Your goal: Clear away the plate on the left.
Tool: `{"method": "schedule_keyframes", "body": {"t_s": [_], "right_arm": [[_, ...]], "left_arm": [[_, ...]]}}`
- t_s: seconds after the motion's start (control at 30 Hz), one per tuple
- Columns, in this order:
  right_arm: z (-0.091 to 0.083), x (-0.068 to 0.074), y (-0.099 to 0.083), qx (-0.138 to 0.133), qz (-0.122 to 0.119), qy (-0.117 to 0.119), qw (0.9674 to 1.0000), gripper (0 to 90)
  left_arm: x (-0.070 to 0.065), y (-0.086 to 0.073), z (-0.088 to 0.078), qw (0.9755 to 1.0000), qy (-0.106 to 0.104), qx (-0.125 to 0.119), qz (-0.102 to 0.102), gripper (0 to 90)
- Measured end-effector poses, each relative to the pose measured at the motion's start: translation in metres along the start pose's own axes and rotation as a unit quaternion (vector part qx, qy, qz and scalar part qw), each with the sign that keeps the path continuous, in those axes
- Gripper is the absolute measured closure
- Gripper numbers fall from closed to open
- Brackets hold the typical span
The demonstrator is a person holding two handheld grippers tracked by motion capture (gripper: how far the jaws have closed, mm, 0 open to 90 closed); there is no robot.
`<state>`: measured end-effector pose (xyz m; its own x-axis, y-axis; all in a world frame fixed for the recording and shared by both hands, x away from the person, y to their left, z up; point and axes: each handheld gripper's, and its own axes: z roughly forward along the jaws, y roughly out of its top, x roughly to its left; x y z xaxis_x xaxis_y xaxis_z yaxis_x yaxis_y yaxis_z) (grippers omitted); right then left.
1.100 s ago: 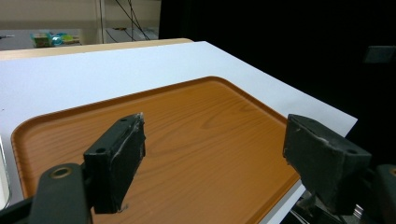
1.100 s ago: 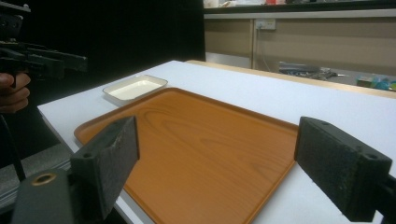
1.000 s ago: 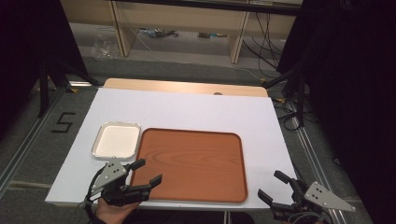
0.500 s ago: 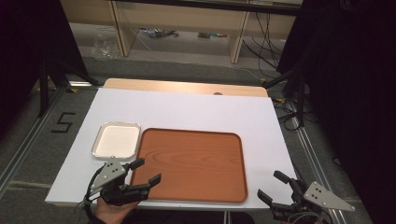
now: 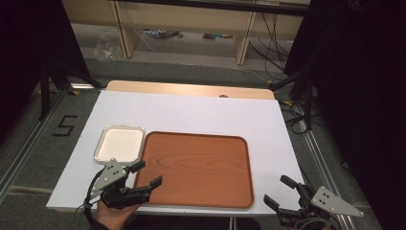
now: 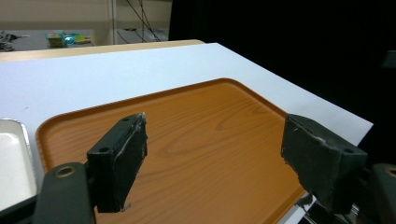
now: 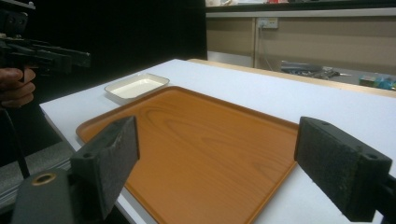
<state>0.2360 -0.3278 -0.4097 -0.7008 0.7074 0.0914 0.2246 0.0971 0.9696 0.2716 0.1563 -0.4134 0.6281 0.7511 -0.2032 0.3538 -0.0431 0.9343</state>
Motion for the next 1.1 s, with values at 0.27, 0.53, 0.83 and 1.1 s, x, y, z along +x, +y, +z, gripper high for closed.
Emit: {"method": "schedule_keyframes", "body": {"t_s": [0.27, 0.53, 0.83, 1.1], "right_arm": [[0.0, 0.0, 0.0, 0.0, 0.0, -0.001, 1.0, 15.1], [0.0, 0.0, 0.0, 0.003, -0.001, 0.001, 1.0, 15.1], [0.0, 0.0, 0.0, 0.001, 0.005, 0.006, 1.0, 15.1], [0.0, 0.001, 0.0, -0.001, 0.005, 0.005, 1.0, 15.1]], "left_arm": [[0.013, 0.0, -0.002, 0.9996, 0.024, 0.008, -0.009, 21.9], [0.02, 0.001, -0.003, 0.9992, 0.038, 0.009, -0.01, 22.6], [0.026, 0.001, -0.003, 0.9985, 0.05, 0.016, -0.014, 22.4], [0.037, 0.003, -0.006, 0.9972, 0.071, 0.017, -0.018, 22.6]]}}
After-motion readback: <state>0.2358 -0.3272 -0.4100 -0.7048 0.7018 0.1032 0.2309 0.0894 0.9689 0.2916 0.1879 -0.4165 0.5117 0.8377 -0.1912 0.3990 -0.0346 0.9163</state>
